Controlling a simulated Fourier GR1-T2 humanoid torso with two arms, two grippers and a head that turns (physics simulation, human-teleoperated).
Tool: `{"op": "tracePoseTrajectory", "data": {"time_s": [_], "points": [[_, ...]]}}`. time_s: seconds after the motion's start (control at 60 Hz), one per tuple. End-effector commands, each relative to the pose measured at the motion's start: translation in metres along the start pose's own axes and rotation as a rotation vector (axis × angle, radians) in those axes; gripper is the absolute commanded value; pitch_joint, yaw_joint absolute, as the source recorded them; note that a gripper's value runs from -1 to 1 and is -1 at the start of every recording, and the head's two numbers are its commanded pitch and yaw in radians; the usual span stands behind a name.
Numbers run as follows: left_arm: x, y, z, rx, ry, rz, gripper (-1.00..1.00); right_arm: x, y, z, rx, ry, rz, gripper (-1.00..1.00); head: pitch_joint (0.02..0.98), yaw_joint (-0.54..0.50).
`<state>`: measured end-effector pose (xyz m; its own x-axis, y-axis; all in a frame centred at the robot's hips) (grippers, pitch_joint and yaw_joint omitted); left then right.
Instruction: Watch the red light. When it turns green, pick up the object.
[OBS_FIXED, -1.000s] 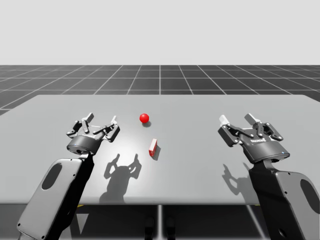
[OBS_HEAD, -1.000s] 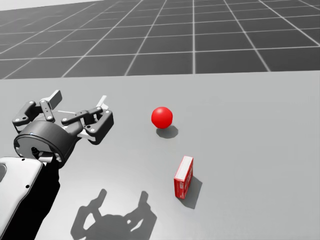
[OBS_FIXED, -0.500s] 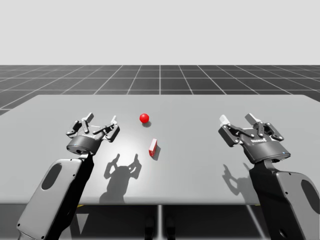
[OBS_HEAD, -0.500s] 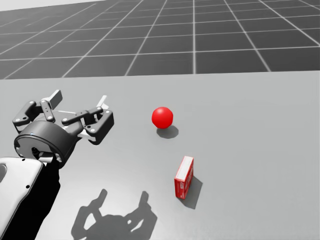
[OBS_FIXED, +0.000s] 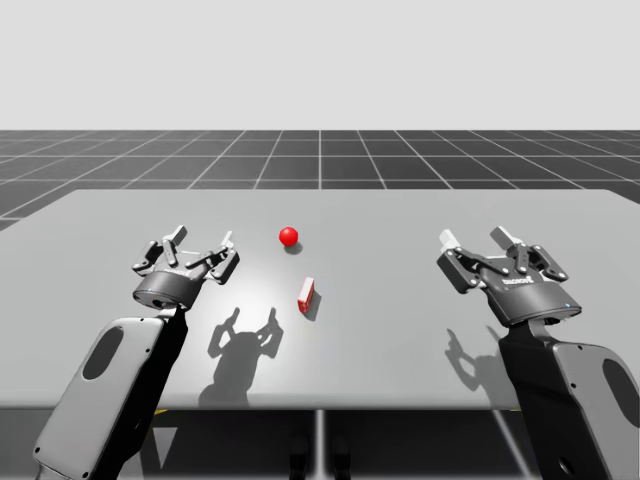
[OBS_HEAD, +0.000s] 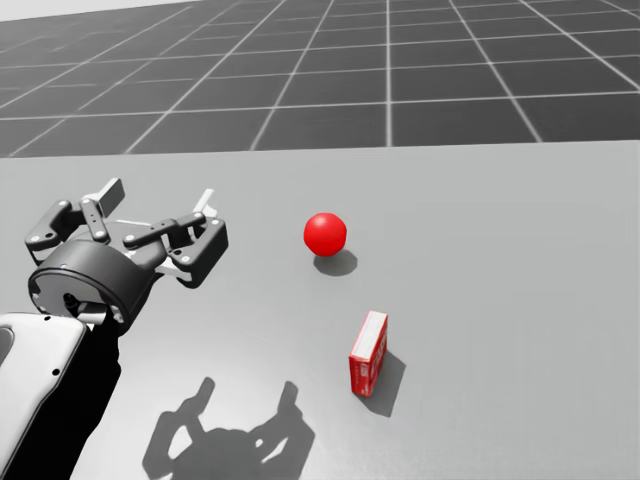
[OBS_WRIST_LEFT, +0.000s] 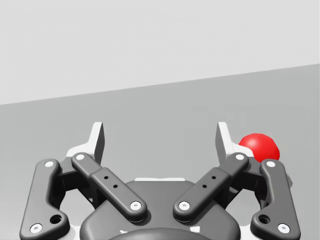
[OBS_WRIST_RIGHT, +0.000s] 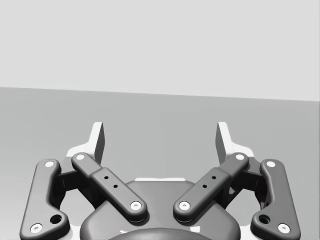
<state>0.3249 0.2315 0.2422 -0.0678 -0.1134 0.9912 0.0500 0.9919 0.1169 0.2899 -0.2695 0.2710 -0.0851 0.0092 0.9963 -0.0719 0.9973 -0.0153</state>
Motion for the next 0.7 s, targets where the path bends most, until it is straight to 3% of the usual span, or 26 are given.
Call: {"op": "tracePoseTrajectory", "data": {"time_s": [0.017,0.7], "points": [[0.0000,0.0002,-0.0002,0.001,-0.002,0.000,-1.00,0.0001,-0.0001,0.0000,0.000,0.000,0.000,-1.00,0.632,0.14],[-0.0002,0.0002,-0.0002,0.001,-0.002,0.001,-1.00,0.0001,-0.0001,0.0000,0.000,0.000,0.000,-1.00,0.634,0.14]]}}
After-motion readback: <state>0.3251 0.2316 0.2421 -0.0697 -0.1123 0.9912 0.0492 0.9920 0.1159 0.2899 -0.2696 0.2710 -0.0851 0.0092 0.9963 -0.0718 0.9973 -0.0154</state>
